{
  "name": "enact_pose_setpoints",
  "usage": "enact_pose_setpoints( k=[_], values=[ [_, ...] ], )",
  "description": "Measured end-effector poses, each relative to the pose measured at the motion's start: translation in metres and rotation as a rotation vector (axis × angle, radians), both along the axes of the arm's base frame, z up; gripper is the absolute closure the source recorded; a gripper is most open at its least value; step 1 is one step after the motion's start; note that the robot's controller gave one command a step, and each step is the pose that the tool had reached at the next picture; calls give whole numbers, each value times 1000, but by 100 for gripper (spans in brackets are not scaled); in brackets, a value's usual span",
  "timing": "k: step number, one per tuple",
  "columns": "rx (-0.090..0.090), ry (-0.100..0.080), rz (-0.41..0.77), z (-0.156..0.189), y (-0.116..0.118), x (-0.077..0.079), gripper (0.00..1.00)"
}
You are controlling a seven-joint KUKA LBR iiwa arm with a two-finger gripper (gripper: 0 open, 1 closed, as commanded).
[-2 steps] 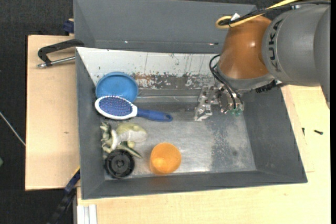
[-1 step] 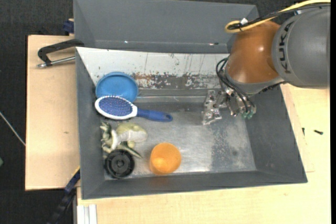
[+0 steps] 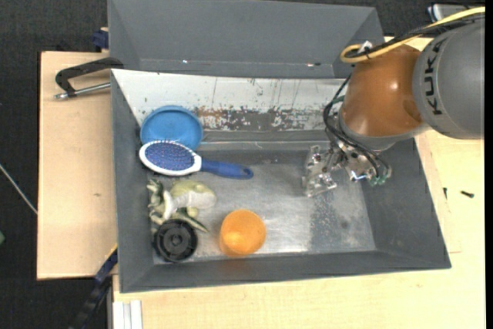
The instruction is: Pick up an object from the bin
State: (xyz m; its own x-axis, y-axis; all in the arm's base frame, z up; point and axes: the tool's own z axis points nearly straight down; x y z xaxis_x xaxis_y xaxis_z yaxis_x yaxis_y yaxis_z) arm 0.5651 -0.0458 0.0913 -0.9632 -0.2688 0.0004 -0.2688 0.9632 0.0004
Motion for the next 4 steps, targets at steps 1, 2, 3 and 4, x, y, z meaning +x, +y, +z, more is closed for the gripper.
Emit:
enact_pose_setpoints(
  k=[1, 2, 3, 4],
  values=[
    [1, -15, -69, 65, -4, 11, 100],
    [2, -12, -79, 88, 5, 28, 100],
    [2, 2, -233, 33, 14, 27, 100],
    [1, 1, -254, 9, 4, 16, 100]
  ],
)
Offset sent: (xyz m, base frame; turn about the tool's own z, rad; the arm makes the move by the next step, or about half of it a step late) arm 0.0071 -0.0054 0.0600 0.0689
